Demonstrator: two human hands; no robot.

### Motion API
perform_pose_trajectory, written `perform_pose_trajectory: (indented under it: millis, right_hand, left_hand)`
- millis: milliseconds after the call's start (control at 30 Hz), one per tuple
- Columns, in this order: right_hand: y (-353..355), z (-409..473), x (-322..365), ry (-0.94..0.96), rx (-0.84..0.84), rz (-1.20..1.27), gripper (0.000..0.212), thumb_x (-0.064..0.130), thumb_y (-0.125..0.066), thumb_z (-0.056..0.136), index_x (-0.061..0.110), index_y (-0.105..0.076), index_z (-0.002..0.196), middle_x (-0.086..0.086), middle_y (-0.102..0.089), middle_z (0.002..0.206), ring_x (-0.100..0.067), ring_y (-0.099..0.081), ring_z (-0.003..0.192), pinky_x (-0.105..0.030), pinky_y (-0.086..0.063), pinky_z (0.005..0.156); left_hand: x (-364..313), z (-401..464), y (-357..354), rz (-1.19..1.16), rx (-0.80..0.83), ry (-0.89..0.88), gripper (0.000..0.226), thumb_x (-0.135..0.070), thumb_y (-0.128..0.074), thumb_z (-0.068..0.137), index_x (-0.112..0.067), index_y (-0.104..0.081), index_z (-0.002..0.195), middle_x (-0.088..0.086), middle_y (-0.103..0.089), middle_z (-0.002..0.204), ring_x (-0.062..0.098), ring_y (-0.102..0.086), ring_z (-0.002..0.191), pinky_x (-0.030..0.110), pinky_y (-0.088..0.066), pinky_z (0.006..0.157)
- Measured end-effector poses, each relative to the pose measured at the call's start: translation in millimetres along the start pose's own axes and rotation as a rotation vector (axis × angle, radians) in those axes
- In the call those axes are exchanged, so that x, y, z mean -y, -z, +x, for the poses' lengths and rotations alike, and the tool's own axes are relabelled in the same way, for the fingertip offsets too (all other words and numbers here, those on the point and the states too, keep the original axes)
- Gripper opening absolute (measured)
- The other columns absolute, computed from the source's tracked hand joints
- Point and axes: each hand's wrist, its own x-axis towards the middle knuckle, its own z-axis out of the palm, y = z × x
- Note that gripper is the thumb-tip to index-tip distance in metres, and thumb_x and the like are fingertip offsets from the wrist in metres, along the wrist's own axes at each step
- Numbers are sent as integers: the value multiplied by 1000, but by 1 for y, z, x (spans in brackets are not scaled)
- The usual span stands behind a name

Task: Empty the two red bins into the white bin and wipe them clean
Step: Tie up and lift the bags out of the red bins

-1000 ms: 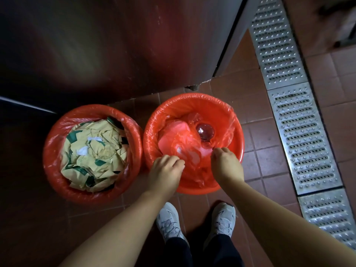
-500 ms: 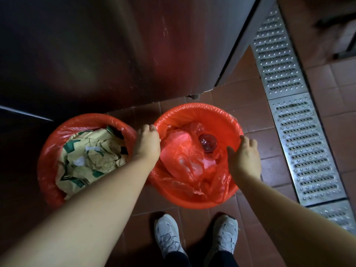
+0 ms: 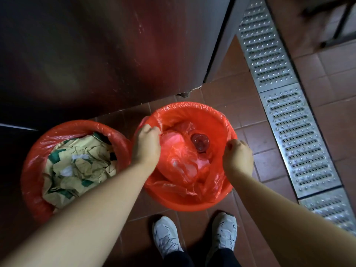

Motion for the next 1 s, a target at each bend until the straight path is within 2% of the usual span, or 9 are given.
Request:
perform_pose_trajectory:
  millis: [67, 233, 367, 467, 600, 700, 767, 867, 1000]
  right_hand:
    - [0, -4, 7, 23, -18, 47, 21, 13, -46, 94, 14, -67, 94, -9, -60, 101, -34, -56, 87, -32, -34, 70]
    - [-2, -20, 22, 245, 22, 64, 20, 9, -50, 93, 11, -69, 101, -6, -59, 97, -31, -58, 85, -32, -37, 68]
    - [2, -32, 19, 275, 72, 78, 19, 15, -51, 97, 13, -68, 106, -4, -59, 102, -28, -59, 85, -36, -46, 70]
    - [7, -36, 7, 232, 67, 92, 26, 34, -48, 102, 16, -67, 100, -2, -57, 101, -27, -58, 87, -34, -43, 69]
    - [11, -38, -9, 63, 32, 145, 40, 48, -45, 101, 18, -63, 118, -8, -59, 116, -30, -59, 99, -34, -41, 77]
    - [12, -41, -17, -4, 87, 117, 50, 53, -56, 94, 17, -58, 128, -7, -62, 117, -29, -61, 105, -39, -49, 86]
    - [8, -42, -20, -34, 102, 115, 36, 41, -61, 93, 15, -62, 117, -9, -69, 105, -33, -64, 100, -38, -50, 79]
    - [10, -42, -19, -105, 74, 199, 16, 26, -56, 94, 15, -68, 96, -10, -70, 86, -35, -64, 88, -33, -39, 68]
    - [29, -39, -9, -172, 43, 352, 17, 24, -53, 94, 17, -66, 86, 3, -64, 72, -26, -62, 79, -30, -37, 68]
  left_hand:
    - [-13, -13, -12, 23, 59, -90, 27, -18, -44, 99, -1, -62, 110, 8, -58, 103, 14, -49, 90, 0, -34, 58]
    - [-15, -42, -26, 133, 182, -120, 22, -17, -44, 98, -12, -64, 106, 2, -55, 102, 22, -54, 100, 26, -40, 81]
    - [-11, -46, -3, 145, 23, -205, 30, -1, -58, 91, -10, -67, 118, 7, -63, 108, 28, -55, 104, 36, -47, 91]
    - [-1, -32, 20, 111, -181, -122, 28, -8, -63, 90, -10, -66, 118, 7, -60, 115, 30, -52, 107, 39, -47, 92]
    - [10, -7, 35, 270, 1, 85, 55, -29, -68, 90, -13, -49, 138, 9, -46, 134, 33, -43, 121, 45, -44, 99]
    - [20, -2, 37, 349, 92, 124, 30, -21, -68, 89, -9, -63, 116, 12, -55, 115, 35, -56, 107, 43, -51, 88]
    - [24, -3, 38, 359, 37, 79, 11, -13, -60, 90, -7, -65, 99, 13, -57, 101, 36, -60, 94, 43, -53, 77]
    - [20, -7, 41, 235, -60, 41, 16, -18, -56, 94, -6, -63, 87, 14, -58, 90, 38, -59, 83, 41, -48, 68]
    - [2, -15, 52, 82, -132, -45, 20, -22, -56, 96, -10, -65, 83, 9, -61, 81, 32, -59, 76, 31, -38, 62]
